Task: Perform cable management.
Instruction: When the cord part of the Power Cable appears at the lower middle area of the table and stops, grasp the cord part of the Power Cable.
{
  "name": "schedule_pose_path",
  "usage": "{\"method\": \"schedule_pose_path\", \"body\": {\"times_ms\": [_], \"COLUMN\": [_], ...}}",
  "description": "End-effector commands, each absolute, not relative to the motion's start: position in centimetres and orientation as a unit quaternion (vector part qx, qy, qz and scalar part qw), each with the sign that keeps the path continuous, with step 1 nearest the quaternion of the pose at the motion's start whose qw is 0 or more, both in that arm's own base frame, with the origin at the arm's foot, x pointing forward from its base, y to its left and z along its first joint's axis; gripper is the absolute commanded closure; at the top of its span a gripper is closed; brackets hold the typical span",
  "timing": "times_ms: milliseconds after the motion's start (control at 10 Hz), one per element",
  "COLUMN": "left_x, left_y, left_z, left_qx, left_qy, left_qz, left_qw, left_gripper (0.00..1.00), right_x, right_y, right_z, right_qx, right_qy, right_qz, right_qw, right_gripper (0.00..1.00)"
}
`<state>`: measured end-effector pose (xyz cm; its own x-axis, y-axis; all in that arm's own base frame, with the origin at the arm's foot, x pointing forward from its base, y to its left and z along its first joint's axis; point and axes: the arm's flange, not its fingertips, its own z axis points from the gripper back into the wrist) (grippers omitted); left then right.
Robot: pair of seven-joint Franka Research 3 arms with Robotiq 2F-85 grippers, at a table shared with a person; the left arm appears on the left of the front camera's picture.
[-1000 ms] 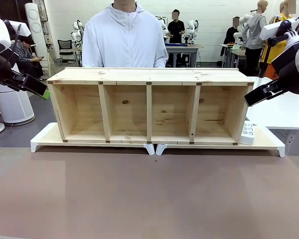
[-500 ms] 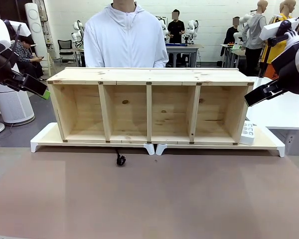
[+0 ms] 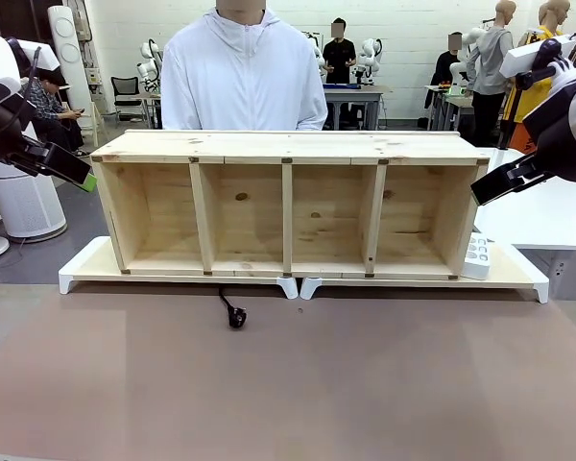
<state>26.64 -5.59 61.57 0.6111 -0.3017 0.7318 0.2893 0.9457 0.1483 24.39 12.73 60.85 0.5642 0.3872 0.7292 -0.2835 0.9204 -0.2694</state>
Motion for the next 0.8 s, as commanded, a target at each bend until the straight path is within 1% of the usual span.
{"method": "schedule_pose_path", "body": {"times_ms": [0,700], "left_x": [26.71,26.71], "left_y": [-5.67,-5.67], "left_z": [61.52,61.52], "left_qx": [0.008,0.008], "left_qy": [-0.408,-0.408], "left_qz": [-0.164,-0.164], "left_qw": [0.898,0.898], "left_gripper": [0.0,0.0], "right_x": [24.47,24.47], "right_y": [12.71,12.71], "right_z": [60.94,60.94], "right_qx": [-0.059,-0.059], "right_qy": [-0.43,-0.43], "right_qz": [0.19,0.19], "right_qw": [0.881,0.881], "right_gripper": [0.0,0.0]}}
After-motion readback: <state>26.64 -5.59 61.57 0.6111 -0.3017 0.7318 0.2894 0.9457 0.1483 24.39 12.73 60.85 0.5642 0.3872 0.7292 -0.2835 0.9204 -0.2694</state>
